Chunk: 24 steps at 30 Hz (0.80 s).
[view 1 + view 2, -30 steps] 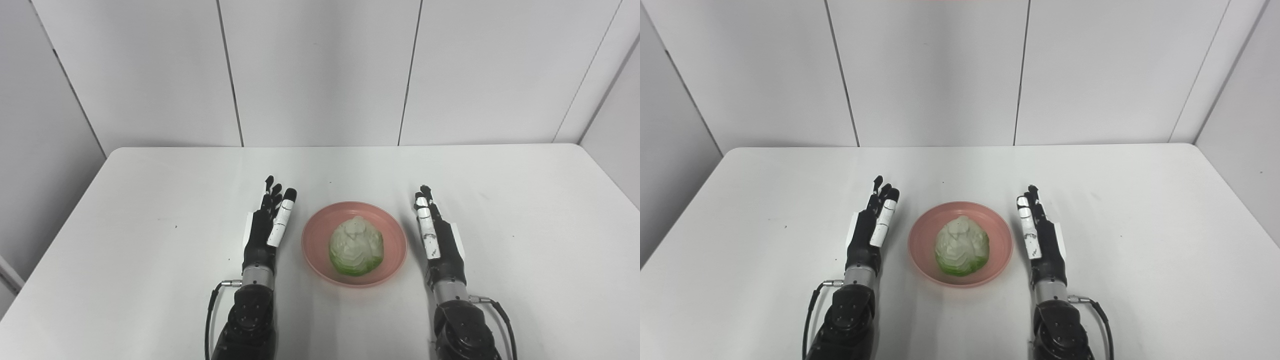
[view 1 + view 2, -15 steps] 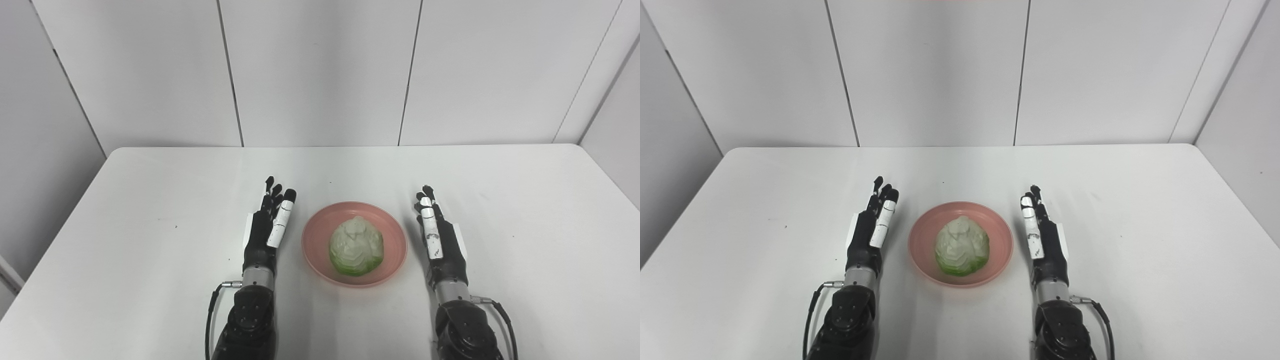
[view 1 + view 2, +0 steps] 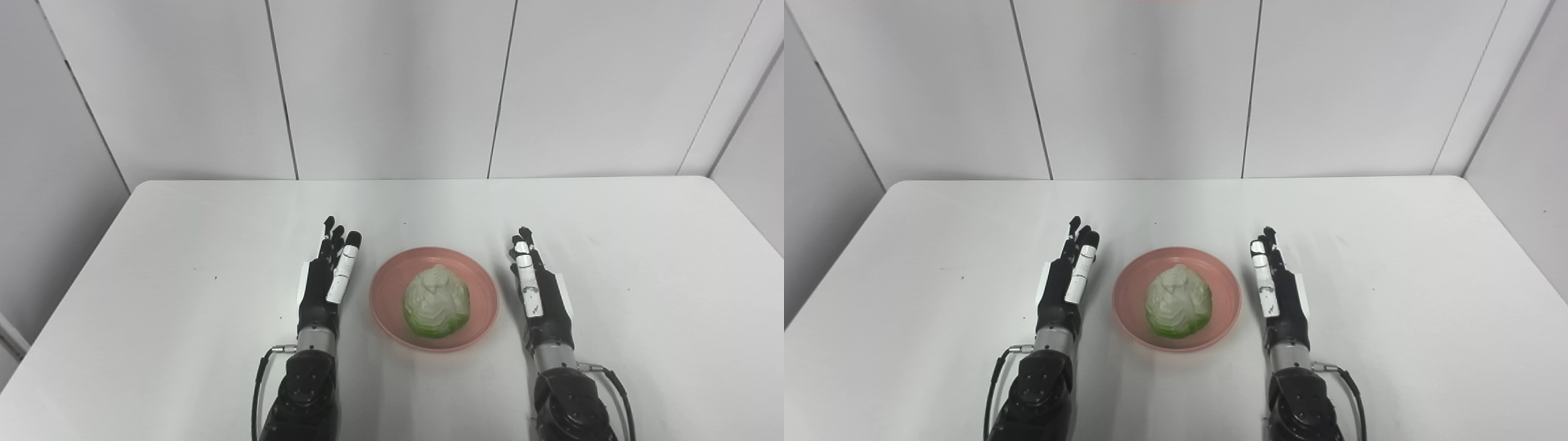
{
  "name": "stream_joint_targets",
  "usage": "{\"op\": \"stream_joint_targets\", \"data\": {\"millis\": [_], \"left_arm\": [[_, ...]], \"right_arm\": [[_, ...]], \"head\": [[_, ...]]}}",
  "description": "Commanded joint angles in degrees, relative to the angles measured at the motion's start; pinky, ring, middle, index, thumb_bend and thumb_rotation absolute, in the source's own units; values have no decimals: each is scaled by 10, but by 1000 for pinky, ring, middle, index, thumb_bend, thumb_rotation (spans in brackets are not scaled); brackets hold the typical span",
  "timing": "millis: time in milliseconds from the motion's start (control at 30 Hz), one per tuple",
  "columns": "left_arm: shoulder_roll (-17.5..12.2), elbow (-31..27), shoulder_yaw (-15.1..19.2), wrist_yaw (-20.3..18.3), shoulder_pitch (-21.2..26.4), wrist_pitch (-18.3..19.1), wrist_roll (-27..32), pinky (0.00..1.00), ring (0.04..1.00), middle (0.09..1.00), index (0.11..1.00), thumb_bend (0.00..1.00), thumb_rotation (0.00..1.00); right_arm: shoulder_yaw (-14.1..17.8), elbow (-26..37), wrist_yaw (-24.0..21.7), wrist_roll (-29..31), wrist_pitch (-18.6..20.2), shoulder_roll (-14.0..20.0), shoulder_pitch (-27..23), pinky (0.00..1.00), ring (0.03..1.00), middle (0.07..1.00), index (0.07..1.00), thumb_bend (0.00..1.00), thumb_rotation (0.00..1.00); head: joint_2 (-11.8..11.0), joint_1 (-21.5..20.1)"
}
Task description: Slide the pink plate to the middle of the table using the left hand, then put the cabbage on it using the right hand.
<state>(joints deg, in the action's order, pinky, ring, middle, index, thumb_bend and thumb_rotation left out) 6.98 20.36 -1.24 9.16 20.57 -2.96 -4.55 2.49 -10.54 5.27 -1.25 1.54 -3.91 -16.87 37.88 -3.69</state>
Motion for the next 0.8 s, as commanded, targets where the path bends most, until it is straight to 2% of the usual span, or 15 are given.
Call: {"op": "stream_joint_targets", "data": {"millis": [0, 767], "left_arm": [[-4, -12, 0, -7, 6, 7, 1, 1000, 975, 977, 1000, 830, 868], [-5, -21, -2, -12, 2, 17, 6, 1000, 978, 981, 1000, 843, 875]], "right_arm": [[-1, 8, 4, -4, 1, 0, -2, 1000, 967, 964, 970, 829, 1000], [-2, 10, 6, -3, 0, 1, 5, 1000, 971, 970, 976, 825, 1000]], "head": [[0, 0], [3, -1]]}}
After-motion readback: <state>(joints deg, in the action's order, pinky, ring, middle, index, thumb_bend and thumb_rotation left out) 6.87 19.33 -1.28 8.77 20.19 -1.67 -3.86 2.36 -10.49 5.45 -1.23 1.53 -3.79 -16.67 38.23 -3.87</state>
